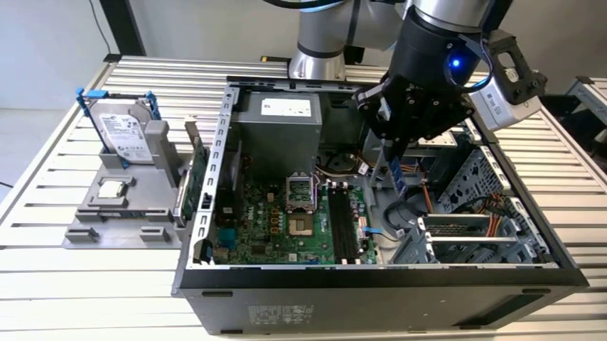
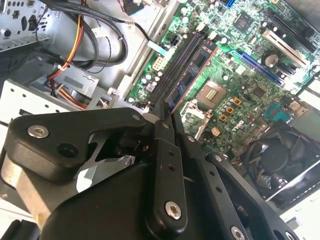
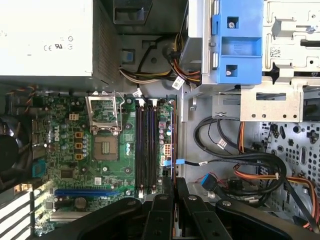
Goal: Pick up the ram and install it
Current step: 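Insert the ram into the slot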
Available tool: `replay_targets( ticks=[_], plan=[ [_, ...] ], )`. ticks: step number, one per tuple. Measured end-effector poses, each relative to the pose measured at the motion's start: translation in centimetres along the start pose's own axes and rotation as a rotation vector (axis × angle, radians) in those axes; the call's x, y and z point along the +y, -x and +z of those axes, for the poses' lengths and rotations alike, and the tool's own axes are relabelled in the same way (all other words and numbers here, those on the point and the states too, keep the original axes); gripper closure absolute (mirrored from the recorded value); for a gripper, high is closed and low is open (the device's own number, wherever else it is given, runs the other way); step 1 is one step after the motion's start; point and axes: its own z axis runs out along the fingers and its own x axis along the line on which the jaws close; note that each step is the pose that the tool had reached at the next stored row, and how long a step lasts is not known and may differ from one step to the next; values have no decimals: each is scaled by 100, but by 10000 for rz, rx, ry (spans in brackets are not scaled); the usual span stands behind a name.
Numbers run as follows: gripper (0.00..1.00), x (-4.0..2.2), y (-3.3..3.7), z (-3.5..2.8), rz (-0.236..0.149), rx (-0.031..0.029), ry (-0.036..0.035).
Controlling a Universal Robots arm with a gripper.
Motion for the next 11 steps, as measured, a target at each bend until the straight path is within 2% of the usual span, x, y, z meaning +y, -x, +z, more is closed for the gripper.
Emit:
replay_targets(
  ticks=[11],
  plan=[
    [100, 0, 0, 16, 0, 0, 1]
  ],
)
